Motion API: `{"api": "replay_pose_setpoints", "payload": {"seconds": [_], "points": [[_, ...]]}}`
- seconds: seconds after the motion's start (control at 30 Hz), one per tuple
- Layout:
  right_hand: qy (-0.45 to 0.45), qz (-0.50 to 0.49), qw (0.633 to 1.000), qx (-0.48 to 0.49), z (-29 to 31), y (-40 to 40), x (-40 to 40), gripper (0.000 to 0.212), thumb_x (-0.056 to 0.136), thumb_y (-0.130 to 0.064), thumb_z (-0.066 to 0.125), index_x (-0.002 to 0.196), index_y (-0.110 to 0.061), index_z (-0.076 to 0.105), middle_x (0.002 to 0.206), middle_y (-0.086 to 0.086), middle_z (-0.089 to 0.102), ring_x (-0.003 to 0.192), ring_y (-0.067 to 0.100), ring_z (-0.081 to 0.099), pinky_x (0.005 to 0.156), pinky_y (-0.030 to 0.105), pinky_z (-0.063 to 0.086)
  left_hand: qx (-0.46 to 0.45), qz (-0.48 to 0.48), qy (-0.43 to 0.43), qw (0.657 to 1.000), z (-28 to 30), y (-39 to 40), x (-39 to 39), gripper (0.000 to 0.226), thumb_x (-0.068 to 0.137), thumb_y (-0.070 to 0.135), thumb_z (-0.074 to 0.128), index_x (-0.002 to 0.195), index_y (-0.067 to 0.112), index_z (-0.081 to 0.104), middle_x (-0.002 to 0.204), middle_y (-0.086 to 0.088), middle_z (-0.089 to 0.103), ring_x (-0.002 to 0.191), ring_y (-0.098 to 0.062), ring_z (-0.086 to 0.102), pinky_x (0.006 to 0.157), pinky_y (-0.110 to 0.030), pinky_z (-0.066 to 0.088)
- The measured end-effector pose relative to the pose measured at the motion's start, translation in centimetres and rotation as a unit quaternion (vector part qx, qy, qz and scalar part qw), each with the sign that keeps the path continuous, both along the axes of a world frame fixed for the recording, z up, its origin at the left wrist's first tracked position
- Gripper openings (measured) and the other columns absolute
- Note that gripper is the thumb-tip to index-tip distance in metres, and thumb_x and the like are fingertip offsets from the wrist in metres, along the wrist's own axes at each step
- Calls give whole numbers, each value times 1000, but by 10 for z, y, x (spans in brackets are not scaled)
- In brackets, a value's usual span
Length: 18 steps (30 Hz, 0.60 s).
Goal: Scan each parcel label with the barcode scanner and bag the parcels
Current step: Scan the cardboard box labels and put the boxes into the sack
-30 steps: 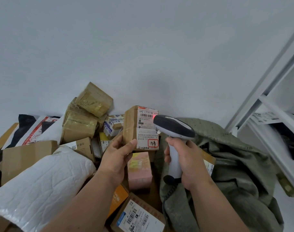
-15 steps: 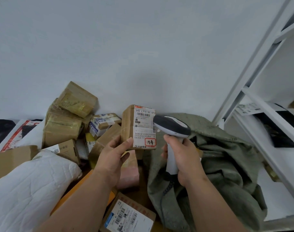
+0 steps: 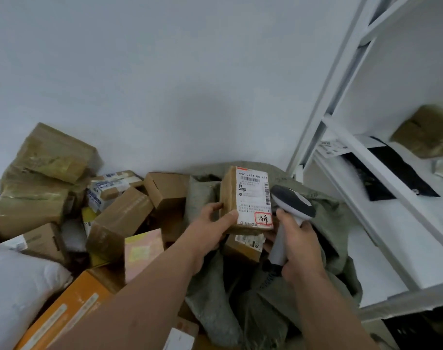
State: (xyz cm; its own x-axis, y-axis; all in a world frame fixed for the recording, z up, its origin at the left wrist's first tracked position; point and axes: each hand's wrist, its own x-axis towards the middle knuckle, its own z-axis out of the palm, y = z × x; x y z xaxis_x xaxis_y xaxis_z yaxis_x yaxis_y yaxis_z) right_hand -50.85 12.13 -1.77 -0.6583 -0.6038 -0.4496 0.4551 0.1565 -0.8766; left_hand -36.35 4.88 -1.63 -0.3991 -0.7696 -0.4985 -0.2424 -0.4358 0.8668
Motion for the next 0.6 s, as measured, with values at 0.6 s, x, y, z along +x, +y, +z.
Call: {"api": "replay_pose_setpoints", "payload": {"seconds": [0.6], "points": [[92, -53, 977, 183, -81, 15, -78, 27, 93, -35, 62, 113, -19, 53, 94, 0, 62, 83, 24, 62, 69, 40, 54, -79, -300, -256, 915, -54, 5, -94, 78, 99, 24, 49, 154, 38, -5, 160, -5, 20, 141, -26, 31, 117, -38, 29]]}}
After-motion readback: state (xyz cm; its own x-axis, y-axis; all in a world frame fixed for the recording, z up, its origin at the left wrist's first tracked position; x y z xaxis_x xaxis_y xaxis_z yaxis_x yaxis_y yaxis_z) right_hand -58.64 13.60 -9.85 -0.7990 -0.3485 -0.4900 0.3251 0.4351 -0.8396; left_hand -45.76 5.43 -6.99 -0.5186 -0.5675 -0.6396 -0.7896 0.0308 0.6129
